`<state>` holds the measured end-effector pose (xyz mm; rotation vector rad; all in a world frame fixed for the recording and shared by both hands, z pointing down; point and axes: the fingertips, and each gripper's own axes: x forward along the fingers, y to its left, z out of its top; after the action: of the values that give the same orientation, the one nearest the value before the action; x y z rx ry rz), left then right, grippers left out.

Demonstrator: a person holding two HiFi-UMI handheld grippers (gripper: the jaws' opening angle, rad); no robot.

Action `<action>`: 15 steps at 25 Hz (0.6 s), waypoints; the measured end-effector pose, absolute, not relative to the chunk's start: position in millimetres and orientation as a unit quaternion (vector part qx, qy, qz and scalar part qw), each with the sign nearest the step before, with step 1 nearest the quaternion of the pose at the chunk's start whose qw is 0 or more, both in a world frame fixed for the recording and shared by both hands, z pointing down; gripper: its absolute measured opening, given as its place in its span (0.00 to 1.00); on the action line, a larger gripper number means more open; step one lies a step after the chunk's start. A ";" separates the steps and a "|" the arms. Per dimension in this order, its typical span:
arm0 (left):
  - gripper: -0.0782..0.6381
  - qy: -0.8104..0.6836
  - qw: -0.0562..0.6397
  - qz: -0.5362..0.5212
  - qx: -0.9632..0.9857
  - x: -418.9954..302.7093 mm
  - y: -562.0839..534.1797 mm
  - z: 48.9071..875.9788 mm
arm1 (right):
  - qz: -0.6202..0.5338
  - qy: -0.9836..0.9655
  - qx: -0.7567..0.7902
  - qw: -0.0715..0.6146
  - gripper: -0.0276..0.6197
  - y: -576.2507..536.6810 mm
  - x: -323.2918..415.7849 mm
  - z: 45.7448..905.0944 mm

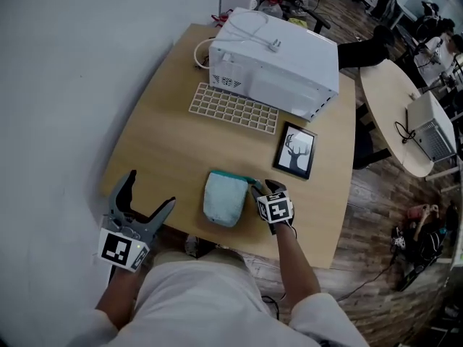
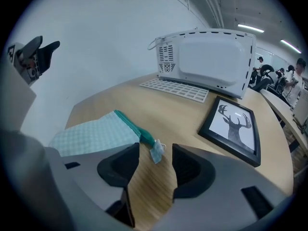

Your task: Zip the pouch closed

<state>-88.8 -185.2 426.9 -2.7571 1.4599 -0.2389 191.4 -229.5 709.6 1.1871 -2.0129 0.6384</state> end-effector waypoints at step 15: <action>0.71 0.494 -0.016 -0.071 -0.867 -112.3 -178.8 428.0 | 0.247 -0.770 0.454 0.374 0.07 -227.4 191.9 719.8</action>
<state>-112.3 -178.8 428.0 -2.7504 1.5666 -0.2261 191.9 -227.4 719.8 1.1629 -1.9710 0.6320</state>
